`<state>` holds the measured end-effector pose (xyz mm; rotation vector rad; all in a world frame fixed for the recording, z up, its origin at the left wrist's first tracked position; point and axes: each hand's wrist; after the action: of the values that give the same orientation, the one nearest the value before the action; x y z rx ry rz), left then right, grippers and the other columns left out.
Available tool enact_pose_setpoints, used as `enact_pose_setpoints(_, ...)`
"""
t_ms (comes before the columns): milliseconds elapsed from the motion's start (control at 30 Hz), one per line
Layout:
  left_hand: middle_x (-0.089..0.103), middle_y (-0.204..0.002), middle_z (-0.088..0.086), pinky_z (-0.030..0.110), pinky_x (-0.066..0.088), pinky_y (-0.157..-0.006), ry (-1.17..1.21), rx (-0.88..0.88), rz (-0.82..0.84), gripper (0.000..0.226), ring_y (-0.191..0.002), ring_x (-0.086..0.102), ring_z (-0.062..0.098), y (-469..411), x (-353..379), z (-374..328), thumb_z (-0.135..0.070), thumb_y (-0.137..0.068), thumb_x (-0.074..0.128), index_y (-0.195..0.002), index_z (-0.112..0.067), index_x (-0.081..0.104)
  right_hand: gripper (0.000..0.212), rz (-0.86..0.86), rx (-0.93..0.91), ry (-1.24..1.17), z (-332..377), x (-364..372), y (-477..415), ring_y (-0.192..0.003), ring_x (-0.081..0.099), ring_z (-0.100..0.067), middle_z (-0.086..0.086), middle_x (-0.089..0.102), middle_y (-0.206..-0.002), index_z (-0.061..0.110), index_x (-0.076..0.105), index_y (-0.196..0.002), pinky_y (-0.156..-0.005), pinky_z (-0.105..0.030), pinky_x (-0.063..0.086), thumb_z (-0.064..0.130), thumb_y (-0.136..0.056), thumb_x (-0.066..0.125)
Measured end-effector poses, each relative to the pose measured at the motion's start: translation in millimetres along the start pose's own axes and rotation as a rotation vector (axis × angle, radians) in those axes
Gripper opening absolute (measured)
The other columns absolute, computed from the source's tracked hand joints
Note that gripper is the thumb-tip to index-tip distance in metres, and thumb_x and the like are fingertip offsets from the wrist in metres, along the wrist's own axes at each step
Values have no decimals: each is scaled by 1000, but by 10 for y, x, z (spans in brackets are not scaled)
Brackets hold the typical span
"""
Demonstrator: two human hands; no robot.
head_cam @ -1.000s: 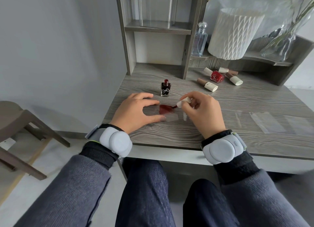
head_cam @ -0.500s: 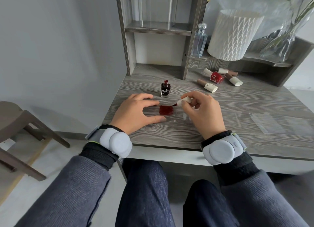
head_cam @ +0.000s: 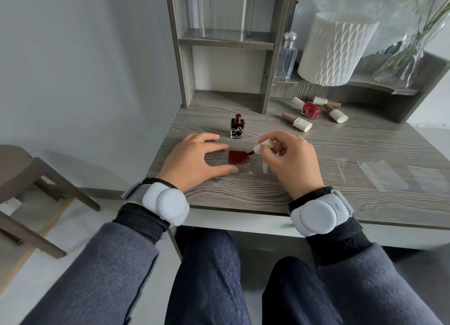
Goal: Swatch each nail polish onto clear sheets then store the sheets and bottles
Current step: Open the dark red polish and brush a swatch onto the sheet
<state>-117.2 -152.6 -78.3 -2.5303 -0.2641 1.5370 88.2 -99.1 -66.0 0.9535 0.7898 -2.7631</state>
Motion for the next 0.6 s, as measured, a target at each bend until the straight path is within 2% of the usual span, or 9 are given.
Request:
enact_pose_setpoints(100,45,-138,-19,31,26,-109,7,-2,-3,80,-130,32,7,-2,0,0,-83,-56,48,-123,-41,59,5,4,8,-10,24,-10,9,-72,56,-21,8,59,-61,27,67,-77,-79,-51,50,26,-79,63)
enact_pose_setpoints(200,45,-138,-20,30,25,-108,4,-3,-1,79,-130,31,6,-1,-3,-3,-83,-57,49,-123,-41,59,11,25,12,-32,33,-9,2,-71,57,-19,7,63,-63,28,67,-77,-77,-51,50,34,-77,57)
enact_pose_setpoints(300,45,-138,-20,29,24,-107,1,1,-1,78,-130,31,6,-2,-2,-4,-82,-57,50,-123,-41,59,6,40,11,-33,26,4,-1,-71,56,-18,7,61,-60,28,67,-76,-77,-52,50,30,-76,61)
enact_pose_setpoints(433,44,-138,-20,28,24,-105,-5,1,0,77,-131,31,6,-2,0,3,-82,-58,50,-123,-42,58,9,61,-23,-39,29,2,8,-72,56,-18,8,60,-62,29,69,-78,-77,-50,50,34,-78,61)
enact_pose_setpoints(600,45,-138,-19,28,24,-106,3,4,-8,76,-131,32,7,2,3,-2,-80,-59,52,-123,-41,59,5,28,-5,-4,10,-5,8,-72,56,-19,7,59,-61,26,67,-76,-76,-47,50,23,-79,64)
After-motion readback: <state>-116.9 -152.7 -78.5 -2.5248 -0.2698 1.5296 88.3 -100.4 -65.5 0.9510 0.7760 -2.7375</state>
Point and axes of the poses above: each hand's wrist, its own y-axis away from the middle knuckle, its own x-axis out of the palm, z = x × y
